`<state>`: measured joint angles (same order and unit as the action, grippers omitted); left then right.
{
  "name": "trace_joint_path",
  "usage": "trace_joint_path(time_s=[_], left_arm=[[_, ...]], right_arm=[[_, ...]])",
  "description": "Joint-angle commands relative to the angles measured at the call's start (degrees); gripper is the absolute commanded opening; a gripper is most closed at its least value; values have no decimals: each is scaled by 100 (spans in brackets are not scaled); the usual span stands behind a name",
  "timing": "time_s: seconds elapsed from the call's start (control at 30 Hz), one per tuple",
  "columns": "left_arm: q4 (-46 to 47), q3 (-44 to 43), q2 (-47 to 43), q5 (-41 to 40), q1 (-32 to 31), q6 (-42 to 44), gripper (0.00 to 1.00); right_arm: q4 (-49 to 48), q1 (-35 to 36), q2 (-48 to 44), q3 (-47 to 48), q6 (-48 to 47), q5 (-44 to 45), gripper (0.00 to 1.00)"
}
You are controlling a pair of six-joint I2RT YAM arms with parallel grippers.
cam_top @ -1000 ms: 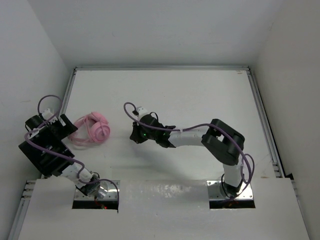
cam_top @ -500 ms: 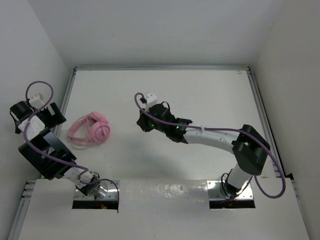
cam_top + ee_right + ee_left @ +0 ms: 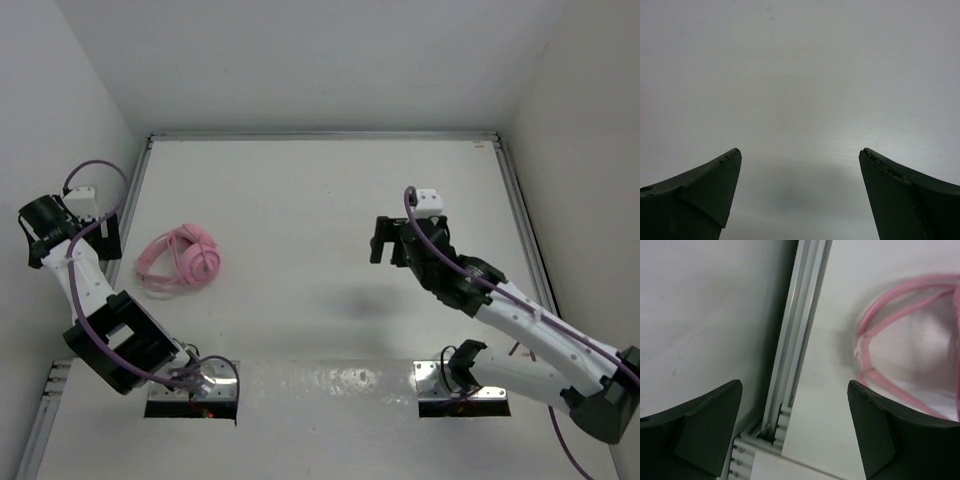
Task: Wrap the headphones
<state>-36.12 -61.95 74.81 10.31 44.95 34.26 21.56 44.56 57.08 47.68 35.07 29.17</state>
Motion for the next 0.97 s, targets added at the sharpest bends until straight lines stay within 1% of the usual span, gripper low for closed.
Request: trace_joint_path(time_s=[0.0,0.03,0.07,0.1,0.2,0.33,0.5,0.63,0.67,0.8,0.93], left_arm=[[-246,358,-605,-485,-12,511,84],[-325,516,-773,-668,-12,503,85],[-326,587,-774,-670,-21,503,85],[-378,658,-896,-870,-13,450,86],[-588,781,-1064,-926,-12,389,87],[-739,492,-1117,-688,-12,187,90],[-879,-158,-863,-178,-13,-95,91],[-941,-405,-661,85,-39,36,91],[-1045,-423,-599,77,-126,237,91],[-1073,-344,-599,-64,-302,467,91],[-862,-343,-643,-266,-556,336,90]], right_arm=[[1191,-43,-512,-434,255,1011,99],[1314,-43,-749,-609,255,1108,99],[1333,-43,-838,-689,220,1126,99],[1324,-52,-917,-751,167,1135,99],[1097,-43,-980,-918,-157,1188,99],[903,-43,-690,-945,-474,1232,99],[788,-43,-259,-980,-405,1179,99],[648,-43,-241,-1120,-352,1135,99],[630,-43,-250,-1138,-343,1135,99],[595,-43,-189,-1156,-317,1126,99],[639,-43,39,-1024,-317,1135,99]])
